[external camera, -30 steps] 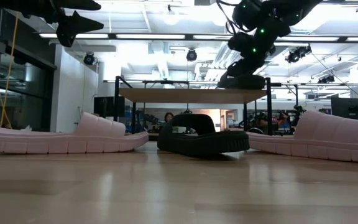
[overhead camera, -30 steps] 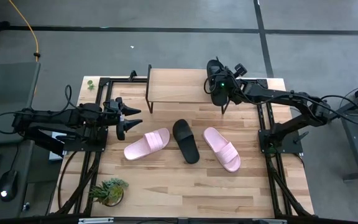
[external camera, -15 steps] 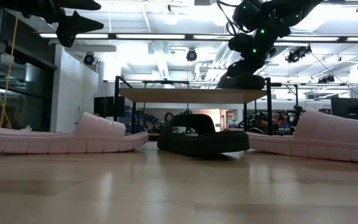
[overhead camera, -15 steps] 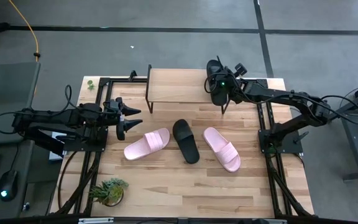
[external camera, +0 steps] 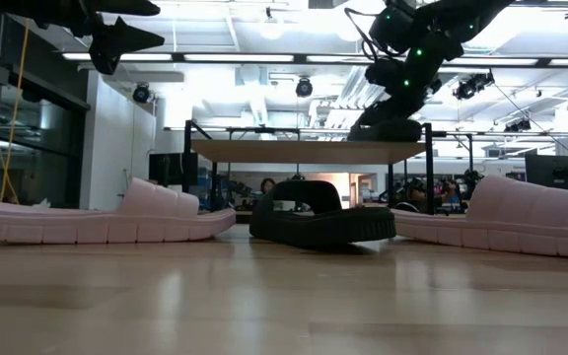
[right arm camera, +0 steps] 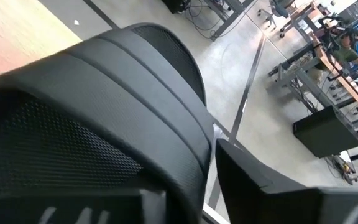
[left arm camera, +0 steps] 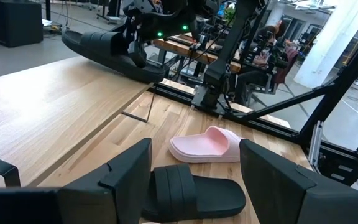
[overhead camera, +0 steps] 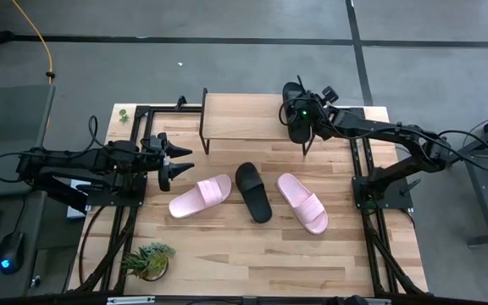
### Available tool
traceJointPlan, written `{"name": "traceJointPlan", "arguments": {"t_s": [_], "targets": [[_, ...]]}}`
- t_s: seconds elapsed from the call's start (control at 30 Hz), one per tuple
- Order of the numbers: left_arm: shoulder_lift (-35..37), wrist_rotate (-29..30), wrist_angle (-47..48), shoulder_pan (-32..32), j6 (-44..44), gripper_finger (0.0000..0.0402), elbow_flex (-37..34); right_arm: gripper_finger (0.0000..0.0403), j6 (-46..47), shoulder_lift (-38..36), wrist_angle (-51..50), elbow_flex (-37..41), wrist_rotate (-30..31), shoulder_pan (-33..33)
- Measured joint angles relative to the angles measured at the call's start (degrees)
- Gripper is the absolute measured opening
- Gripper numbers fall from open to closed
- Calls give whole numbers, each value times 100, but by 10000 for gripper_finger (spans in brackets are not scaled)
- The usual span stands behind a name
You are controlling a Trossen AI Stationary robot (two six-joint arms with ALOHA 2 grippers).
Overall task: Pick and place slides into the shelf
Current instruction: Put the bottom black slide on the shelf
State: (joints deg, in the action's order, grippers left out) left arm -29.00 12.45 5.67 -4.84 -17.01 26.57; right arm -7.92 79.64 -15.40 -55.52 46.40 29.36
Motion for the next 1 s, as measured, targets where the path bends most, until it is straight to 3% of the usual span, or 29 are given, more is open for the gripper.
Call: {"name": "traceJointPlan", "arguments": {"t_s": [0.7, 1.0], "targets": [[-1, 0, -2, 0, 2, 225, 0, 175, 311, 2, 20, 8, -604, -13], [0, 1, -2, 0, 2, 225, 0, 184, 410, -128, -74, 8, -728, -131]]}}
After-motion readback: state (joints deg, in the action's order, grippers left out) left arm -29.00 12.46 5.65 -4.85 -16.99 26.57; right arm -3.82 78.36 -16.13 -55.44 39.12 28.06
